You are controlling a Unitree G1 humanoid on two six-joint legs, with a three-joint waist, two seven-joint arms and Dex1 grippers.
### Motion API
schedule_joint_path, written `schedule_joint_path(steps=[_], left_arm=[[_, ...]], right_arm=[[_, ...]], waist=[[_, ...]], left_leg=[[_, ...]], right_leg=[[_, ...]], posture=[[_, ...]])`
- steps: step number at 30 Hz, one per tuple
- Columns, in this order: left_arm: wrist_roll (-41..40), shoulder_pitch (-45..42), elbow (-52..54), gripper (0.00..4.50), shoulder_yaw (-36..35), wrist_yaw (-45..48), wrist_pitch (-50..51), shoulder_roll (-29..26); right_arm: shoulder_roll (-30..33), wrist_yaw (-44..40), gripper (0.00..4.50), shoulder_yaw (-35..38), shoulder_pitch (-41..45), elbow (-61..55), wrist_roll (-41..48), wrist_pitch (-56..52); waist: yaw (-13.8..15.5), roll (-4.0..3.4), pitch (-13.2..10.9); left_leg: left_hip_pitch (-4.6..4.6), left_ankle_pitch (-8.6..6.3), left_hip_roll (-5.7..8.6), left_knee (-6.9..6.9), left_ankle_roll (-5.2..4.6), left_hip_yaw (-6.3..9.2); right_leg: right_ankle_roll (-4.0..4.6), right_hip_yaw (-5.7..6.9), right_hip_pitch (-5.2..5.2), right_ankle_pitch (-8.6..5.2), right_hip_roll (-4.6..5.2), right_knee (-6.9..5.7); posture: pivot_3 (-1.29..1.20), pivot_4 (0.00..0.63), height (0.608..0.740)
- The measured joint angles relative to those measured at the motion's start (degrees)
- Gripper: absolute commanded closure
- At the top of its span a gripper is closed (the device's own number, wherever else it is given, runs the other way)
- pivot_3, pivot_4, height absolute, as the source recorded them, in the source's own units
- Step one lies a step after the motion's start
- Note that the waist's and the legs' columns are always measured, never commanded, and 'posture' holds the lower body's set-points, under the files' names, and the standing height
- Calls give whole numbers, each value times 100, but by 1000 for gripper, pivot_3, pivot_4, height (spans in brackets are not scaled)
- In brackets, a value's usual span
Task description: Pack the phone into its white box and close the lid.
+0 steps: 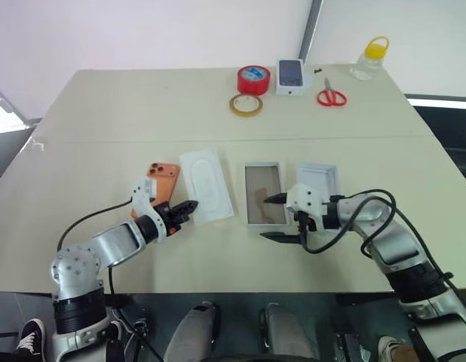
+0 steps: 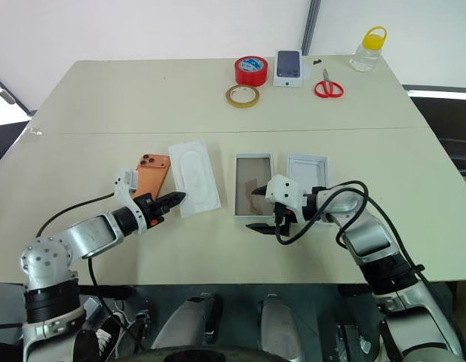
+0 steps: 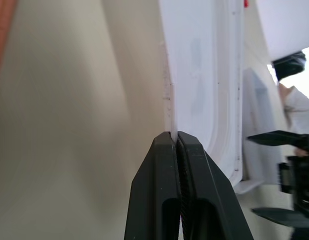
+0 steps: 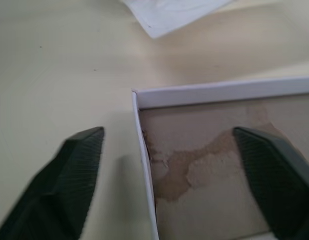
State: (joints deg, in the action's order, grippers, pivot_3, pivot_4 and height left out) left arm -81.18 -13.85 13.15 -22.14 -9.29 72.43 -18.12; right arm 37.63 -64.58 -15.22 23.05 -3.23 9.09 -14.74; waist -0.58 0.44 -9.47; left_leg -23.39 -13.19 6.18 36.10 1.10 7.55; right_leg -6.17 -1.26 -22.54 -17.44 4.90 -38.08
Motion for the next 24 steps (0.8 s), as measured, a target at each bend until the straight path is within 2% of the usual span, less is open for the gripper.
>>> schedule_joint_path(steps=[5, 12, 23, 24], left_arm=[[-327, -135, -2, 4500, 116, -130, -87, -342], [-392, -397, -19, 4500, 192, -388, -496, -403], [-862, -498, -277, 4500, 628, -548, -640, -537], [-890, -486, -298, 4500, 715, -555, -638, -566]], right_arm=[[-40, -110, 4435, -196, 81, 75, -116, 0], [-154, -42, 4479, -427, 223, 147, -456, 136], [-1007, 185, 4479, -813, 279, -162, -436, -113], [-1010, 181, 4207, -814, 279, -161, -422, -134]], waist=[[-4, 3, -2], [-11, 6, -1], [-5, 6, 0], [-3, 7, 0]], left_leg=[[0, 0, 0, 0, 1, 0], [1, 11, -1, -2, 18, 0], [0, 15, -1, -1, 26, 1], [0, 15, -1, -2, 25, 1]], right_leg=[[0, 0, -1, 0, -1, -2], [0, -1, -1, 0, -2, -2], [0, -3, -3, 0, -5, -4], [0, -3, -4, 0, -5, -3]], posture=[[0, 150, 740], [0, 150, 740], [0, 150, 740], [0, 150, 740]])
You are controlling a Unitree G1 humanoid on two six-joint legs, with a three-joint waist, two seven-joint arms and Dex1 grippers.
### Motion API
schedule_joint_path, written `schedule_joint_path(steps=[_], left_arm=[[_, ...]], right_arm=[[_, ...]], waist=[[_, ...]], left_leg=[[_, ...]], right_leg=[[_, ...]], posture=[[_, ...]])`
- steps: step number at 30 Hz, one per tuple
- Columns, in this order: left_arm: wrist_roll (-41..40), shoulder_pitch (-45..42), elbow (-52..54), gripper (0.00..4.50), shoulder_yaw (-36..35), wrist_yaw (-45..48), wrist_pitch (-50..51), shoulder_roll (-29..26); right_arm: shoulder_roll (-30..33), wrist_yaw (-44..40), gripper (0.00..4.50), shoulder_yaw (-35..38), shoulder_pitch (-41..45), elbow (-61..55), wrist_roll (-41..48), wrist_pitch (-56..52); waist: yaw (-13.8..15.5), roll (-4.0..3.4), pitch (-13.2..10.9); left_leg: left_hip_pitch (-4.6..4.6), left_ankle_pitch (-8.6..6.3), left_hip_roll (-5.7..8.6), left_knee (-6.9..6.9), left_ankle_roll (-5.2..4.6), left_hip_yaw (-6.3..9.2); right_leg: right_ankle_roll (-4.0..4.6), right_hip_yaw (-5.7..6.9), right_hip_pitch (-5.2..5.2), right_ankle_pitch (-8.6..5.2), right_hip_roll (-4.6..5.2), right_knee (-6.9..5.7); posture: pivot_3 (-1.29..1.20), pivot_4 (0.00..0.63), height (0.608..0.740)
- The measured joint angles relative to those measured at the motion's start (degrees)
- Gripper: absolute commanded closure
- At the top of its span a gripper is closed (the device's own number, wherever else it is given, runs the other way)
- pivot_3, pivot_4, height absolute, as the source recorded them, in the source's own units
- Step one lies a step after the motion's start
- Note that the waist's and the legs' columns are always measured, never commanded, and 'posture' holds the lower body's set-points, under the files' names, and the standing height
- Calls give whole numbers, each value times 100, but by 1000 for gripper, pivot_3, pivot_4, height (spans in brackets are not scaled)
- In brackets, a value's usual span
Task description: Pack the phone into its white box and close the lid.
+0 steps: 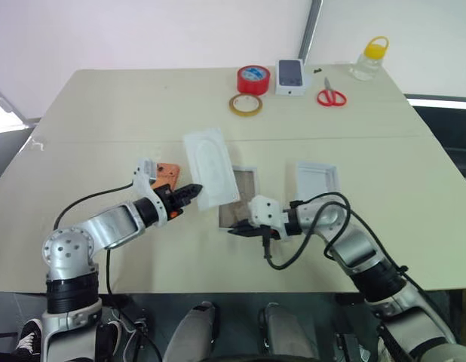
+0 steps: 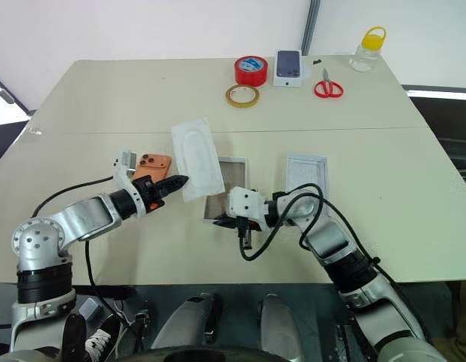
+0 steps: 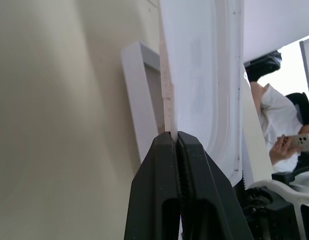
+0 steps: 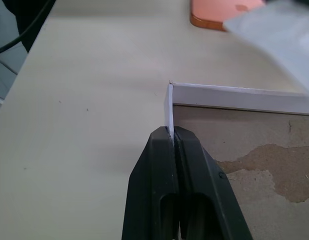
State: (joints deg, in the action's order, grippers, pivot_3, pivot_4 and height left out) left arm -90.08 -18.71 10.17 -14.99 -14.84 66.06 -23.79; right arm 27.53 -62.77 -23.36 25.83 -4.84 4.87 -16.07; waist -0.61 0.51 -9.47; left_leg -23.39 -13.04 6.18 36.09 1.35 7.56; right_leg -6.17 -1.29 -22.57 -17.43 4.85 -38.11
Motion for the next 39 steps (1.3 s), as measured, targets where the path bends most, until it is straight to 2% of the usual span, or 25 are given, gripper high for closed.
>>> schedule_joint_path(steps=[2, 5, 9, 15, 19, 21, 24, 26, 30, 35, 37, 39], left_arm=[[-74, 32, 1, 4500, 119, -28, 1, -29], [-187, 48, 7, 4500, 278, -92, -13, -43], [-181, 71, 32, 4500, 365, -96, -84, -53], [-82, 263, 178, 4500, 608, -100, -255, 54], [28, 266, 178, 4500, 774, -76, -313, 167], [115, 265, 175, 4500, 831, -28, -308, 146], [221, 253, 156, 3634, 968, 89, -266, 134], [287, 210, 102, 2743, 972, 153, -245, 75], [345, 81, 108, 681, 949, 427, -183, -189], [664, 79, 125, 681, 890, 727, -271, -350], [877, 77, 137, 609, 868, 849, -355, -390], [1146, 76, 167, 609, 805, 978, -506, -447]], right_arm=[[-6, -67, 3552, 30, -1, 0, 157, -107], [36, -100, 2123, 96, -20, -28, 291, -120], [446, -351, 2123, 437, -151, -572, 793, -564], [1735, -823, 2123, 1183, -615, -848, 1184, -654], [1831, -536, 2123, 1453, -620, -172, 846, -104], [1599, -236, 2123, 1465, -528, 109, 636, 164], [1309, 5, 2057, 1449, -399, 188, 531, 345], [1168, 106, 2057, 1448, -326, 188, 522, 369], [969, 284, 2057, 1452, -302, 205, 517, 404], [545, 572, 2057, 1490, -97, 286, 612, 250], [437, 620, 2595, 1488, 15, 274, 670, 200], [377, 620, 3483, 1472, 91, 280, 668, 184]], waist=[[1, 0, 0], [1, 0, 0], [1, 0, 0], [37, 5, -3], [-9, 6, -4], [-26, 5, -4], [3, 5, -5], [8, 8, -6], [9, 7, -5], [-22, 7, -6], [-6, 7, -6], [-1, 8, -7]], left_leg=[[0, 0, 0, 0, 0, 0], [0, -1, 0, -1, -1, 0], [-1, -6, 0, -2, -10, 1], [-2, -22, 2, -1, -38, 0], [0, -21, -1, -5, -37, -3], [0, -18, -5, -7, -31, -3], [-2, -3, -3, -4, -6, -3], [-2, -3, -2, -2, -7, -3], [-2, -4, -1, -3, -7, -2], [-1, -3, -4, -7, -6, -2], [-2, -2, -4, -8, -4, -1], [-3, -1, -2, -7, -3, -1]], right_leg=[[0, 0, 0, 0, 0, 0], [0, 0, 0, 0, 1, 0], [0, 0, -1, 0, 1, 0], [0, 3, 4, -1, 7, 7], [1, 1, 0, -1, 4, 3], [1, -3, -4, -1, -2, 1], [1, -3, -2, -1, -1, 1], [1, -2, -1, -1, 0, 2], [1, -1, 1, -1, 1, 4], [2, -5, -7, 0, -3, -1], [2, -4, -6, 0, -3, 0], [2, -4, -5, 0, -2, 2]], posture=[[0, 150, 740], [0, 150, 740], [0, 150, 740], [0, 150, 740], [0, 150, 740], [0, 150, 740], [0, 150, 740], [0, 150, 740], [0, 150, 740], [0, 150, 740], [0, 150, 740], [0, 150, 740]])
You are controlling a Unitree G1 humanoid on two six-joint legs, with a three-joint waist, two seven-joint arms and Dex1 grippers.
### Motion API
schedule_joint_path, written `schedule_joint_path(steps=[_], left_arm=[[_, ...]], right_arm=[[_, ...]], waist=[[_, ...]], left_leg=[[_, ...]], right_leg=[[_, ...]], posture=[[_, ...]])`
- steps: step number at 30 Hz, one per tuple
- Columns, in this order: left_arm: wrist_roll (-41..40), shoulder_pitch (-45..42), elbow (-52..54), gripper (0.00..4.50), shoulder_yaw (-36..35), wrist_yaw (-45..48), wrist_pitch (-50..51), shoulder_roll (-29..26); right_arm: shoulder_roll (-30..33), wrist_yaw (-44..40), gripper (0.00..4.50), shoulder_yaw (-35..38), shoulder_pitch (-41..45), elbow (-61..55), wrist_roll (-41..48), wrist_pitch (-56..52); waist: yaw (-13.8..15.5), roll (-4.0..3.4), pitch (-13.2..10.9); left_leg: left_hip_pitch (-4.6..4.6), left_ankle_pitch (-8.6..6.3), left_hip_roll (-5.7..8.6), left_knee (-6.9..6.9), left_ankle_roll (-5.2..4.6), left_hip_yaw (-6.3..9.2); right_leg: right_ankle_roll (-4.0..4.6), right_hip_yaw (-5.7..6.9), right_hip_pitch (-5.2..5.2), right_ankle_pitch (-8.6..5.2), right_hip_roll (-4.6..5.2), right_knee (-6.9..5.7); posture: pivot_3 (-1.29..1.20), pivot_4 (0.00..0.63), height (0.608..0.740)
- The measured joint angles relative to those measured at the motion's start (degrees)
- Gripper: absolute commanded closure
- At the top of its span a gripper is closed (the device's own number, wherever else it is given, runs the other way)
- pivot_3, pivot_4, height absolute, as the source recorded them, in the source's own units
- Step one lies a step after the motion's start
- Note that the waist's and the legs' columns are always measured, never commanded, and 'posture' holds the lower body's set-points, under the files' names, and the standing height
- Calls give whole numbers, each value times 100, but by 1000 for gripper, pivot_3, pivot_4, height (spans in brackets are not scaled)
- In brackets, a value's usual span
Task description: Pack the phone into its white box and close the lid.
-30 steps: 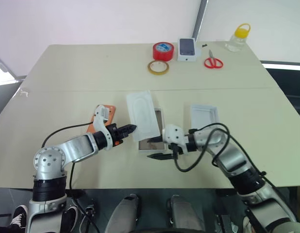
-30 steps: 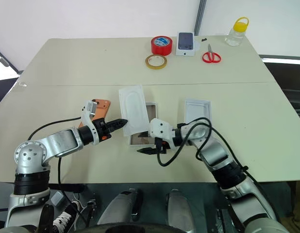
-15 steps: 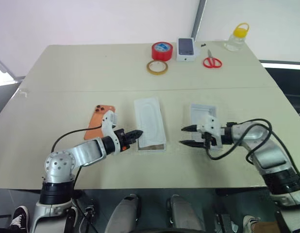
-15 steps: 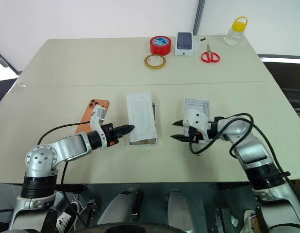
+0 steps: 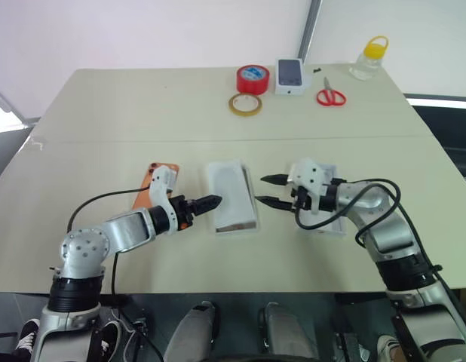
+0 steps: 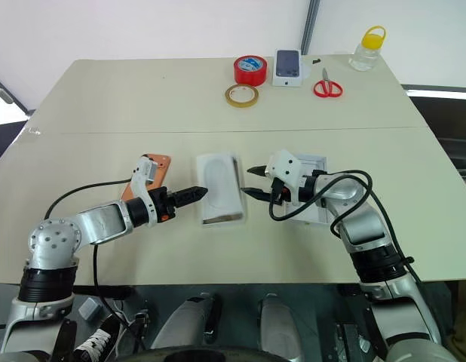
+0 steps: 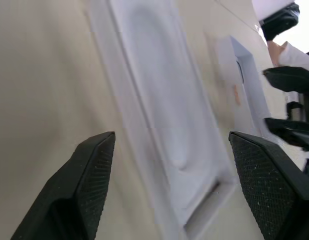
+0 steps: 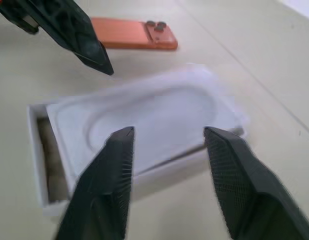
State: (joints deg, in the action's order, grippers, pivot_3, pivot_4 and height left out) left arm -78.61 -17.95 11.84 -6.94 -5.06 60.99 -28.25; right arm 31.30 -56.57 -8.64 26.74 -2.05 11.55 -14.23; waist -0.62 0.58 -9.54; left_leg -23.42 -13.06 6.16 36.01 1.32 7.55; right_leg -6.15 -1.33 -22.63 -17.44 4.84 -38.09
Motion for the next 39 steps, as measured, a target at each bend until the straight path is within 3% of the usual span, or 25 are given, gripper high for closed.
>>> schedule_joint_path(steps=[2, 9, 15, 19, 22, 30, 39], left_arm=[[46, -30, 43, 609, -124, 65, -131, 43], [355, 45, 431, 609, -168, 373, -290, 98], [2322, 822, 787, 609, -159, 1579, -1637, -730], [2939, 1237, 507, 609, -573, 2352, -2435, -800], [3353, 1458, 457, 609, -624, 2832, -2694, -1066], [3609, 1600, 599, 609, -736, 2985, -2731, -930], [3805, 1534, 653, 609, -735, 2981, -2649, -754]], right_arm=[[-50, 3, 4461, -40, 71, 70, -14, 2], [-183, 74, 4461, -95, 195, 232, -84, 47], [-664, 615, 4461, -645, 293, 352, -760, 401], [-960, 960, 4461, -1144, 443, 930, -1395, 728], [-822, 705, 4461, -1478, 526, 966, -1651, 975], [-536, -287, 4461, -1745, 429, 622, -1571, 656], [-739, -407, 4461, -1710, 534, 508, -1394, 162]], waist=[[12, 0, 0], [-36, 1, -1], [-46, -1, 0], [9, 4, -3], [-11, 7, -4], [-15, 7, -3], [-33, 7, -4]], left_leg=[[-2, 0, 1, 1, 0, 0], [-1, 0, -3, -4, 0, 0], [4, 16, -12, -33, 26, -6], [-1, 16, -10, -33, 26, 0], [-1, 15, -6, -34, 24, -1], [5, -1, -16, -38, -3, 7], [4, -1, -16, -39, -3, 7]], right_leg=[[0, 2, 0, 0, 2, 1], [1, -1, -6, 1, -3, -3], [16, -8, -19, 8, -12, -2], [17, -3, -22, 8, -10, 3], [16, -3, -17, 8, -6, 10], [21, 3, -15, 11, -15, 5], [20, 2, -20, 12, -15, 2]], posture=[[0, 150, 740], [0, 150, 740], [0, 150, 740], [0, 150, 740], [0, 150, 740], [0, 150, 740], [0, 150, 740]])
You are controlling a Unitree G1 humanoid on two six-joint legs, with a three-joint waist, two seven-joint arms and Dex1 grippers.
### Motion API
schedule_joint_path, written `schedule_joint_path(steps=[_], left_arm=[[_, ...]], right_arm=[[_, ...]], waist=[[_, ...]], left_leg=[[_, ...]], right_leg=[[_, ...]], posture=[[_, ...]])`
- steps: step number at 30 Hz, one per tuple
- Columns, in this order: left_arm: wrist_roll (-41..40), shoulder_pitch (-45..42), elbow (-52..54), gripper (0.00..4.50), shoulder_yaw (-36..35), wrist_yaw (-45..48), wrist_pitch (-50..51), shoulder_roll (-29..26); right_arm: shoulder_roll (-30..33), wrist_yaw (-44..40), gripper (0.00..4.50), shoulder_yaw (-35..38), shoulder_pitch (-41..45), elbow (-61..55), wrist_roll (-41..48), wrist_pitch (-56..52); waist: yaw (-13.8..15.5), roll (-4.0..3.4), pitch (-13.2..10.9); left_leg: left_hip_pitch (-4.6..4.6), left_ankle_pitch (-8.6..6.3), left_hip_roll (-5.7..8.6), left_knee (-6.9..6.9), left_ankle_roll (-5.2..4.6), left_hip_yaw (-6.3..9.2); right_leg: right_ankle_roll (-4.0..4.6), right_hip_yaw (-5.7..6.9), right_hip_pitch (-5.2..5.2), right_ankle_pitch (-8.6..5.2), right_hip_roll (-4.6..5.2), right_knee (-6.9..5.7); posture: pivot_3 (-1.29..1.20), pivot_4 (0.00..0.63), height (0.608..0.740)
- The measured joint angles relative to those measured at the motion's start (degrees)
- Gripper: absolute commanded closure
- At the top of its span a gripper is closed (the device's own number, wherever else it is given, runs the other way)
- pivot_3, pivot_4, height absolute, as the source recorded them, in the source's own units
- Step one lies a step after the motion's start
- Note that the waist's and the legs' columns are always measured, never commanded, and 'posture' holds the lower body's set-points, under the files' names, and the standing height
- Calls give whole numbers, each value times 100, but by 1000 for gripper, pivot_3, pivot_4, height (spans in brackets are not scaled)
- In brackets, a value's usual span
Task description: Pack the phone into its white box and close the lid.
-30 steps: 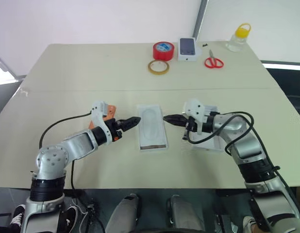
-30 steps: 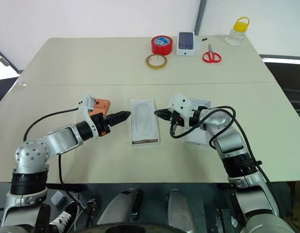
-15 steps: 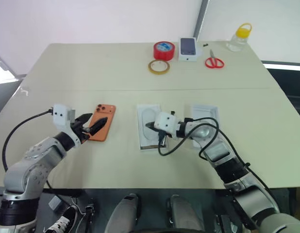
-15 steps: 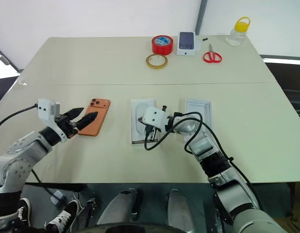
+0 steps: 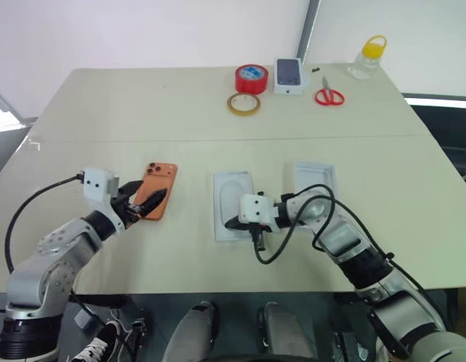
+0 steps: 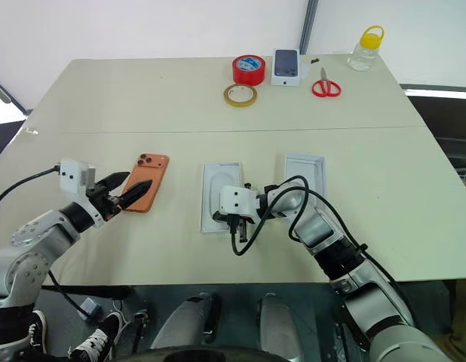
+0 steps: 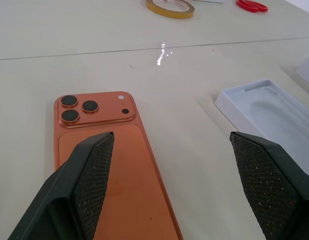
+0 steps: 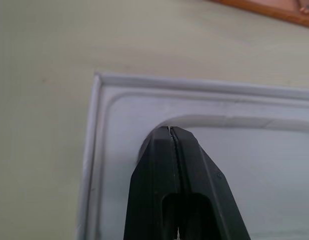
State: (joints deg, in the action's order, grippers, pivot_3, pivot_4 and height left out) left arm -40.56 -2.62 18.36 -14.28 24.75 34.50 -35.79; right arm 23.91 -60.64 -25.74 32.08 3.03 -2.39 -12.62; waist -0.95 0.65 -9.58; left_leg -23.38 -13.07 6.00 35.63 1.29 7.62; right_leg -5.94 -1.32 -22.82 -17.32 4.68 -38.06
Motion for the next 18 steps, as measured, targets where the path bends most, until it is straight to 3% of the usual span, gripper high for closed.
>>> schedule_joint_path(steps=[9, 14, 18], left_arm=[[-72, -149, -85, 609, -98, -4, 288, 48], [-83, -741, -1252, 609, -631, 59, 530, -409], [61, -1068, -2160, 609, -671, 426, 652, -587]], right_arm=[[-653, 1141, 4461, 579, 785, 967, -65, 241], [-1381, 1722, 4461, 605, 1166, 1197, -181, 159], [-1905, 2084, 4461, 293, 1392, 1777, -485, 103]], waist=[[3, 0, 0], [-54, 1, 0], [-40, 0, 1]], left_leg=[[-1, 4, 0, -3, 6, 0], [0, 24, -8, -29, 38, 0], [0, 32, -6, -32, 50, 0]], right_leg=[[0, 0, -6, 1, -3, -5], [10, -2, -39, 6, -14, -12], [11, -2, -50, 7, -13, -11]], posture=[[0, 150, 740], [0, 150, 740], [0, 150, 740]])
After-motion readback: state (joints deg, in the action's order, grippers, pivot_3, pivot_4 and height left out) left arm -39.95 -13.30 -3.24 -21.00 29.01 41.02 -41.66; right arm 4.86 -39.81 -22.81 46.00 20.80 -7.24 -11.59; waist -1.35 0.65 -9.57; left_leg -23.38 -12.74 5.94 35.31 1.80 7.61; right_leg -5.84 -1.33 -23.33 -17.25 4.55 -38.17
